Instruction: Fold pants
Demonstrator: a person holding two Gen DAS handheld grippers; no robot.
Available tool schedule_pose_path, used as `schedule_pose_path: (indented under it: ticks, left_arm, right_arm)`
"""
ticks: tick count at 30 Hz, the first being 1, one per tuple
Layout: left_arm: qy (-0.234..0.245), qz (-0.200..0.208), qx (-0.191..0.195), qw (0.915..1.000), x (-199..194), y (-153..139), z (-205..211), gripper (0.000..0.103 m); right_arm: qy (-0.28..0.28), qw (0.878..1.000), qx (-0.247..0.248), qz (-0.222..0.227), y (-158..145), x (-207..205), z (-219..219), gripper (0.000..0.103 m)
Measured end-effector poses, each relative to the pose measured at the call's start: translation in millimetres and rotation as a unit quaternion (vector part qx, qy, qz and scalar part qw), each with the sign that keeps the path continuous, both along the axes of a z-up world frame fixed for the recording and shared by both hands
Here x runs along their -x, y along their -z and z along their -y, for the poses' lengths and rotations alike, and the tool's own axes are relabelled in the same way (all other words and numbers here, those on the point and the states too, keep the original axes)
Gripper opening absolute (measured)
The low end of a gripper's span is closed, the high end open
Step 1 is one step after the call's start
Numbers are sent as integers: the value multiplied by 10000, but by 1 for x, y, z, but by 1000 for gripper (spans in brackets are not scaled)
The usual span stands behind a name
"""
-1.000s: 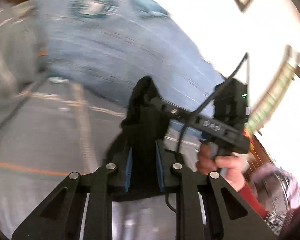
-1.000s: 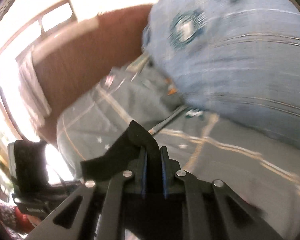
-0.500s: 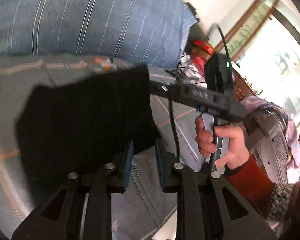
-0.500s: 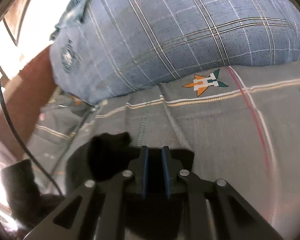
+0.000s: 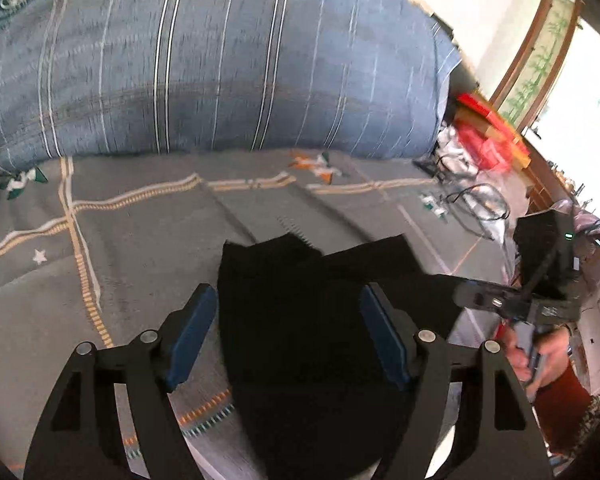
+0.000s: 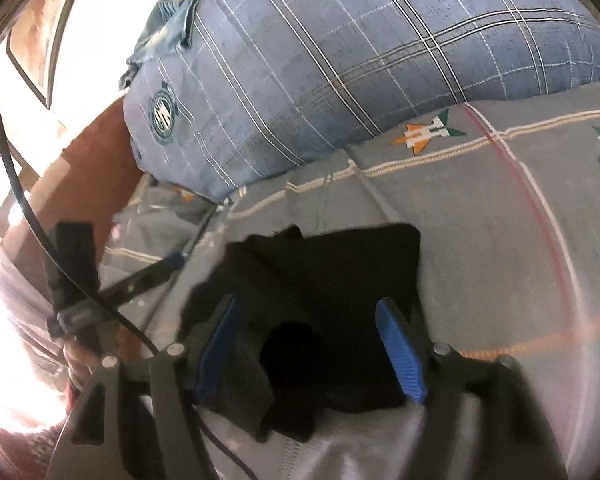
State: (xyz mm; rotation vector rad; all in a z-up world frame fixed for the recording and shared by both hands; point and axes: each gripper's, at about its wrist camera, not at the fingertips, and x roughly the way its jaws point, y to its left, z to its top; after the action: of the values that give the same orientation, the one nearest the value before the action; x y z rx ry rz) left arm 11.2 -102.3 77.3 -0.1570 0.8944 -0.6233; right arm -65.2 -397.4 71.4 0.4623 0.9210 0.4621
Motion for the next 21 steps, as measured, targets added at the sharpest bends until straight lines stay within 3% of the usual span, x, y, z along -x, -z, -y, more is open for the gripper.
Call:
schedule_pose_path:
  ticks: [4, 6, 9, 12, 14, 15, 16, 21]
  left_arm:
    - [46, -141, -188, 9997, -6, 17, 5, 74]
    - [-35, -204, -255, 9995, -8, 23, 5, 74]
    - [-59, -185, -216, 9996, -6, 27, 6, 74]
    - [-170, -272, -229, 9992, -7, 34, 10, 75]
    - [-249, -316, -159, 9991, -7, 36, 9, 75]
    - [-305, -333, -173, 9988, -6, 35, 8, 75]
    - [-360, -314, -193, 9987, -6, 33, 8, 75]
    - [-581, 234, -66, 9980, 4, 3, 8, 75]
  right_arm:
    - [-77, 10000, -59, -10, 7, 5, -8, 73]
    - [-144, 9999, 83, -5, 1, 8, -15, 73]
    - [-341, 9992, -98, 178, -8, 13, -22, 73]
    - [-233, 9990, 251, -283, 9, 2, -30, 73]
    - [-241, 9990, 210, -300, 17, 2, -35, 56]
    - [-366, 9987, 265, -257, 17, 1, -40, 23]
    - [-436, 9975, 522, -168, 13, 1, -47, 15]
    - [-493, 9909, 1070, 651, -36, -3, -45, 10]
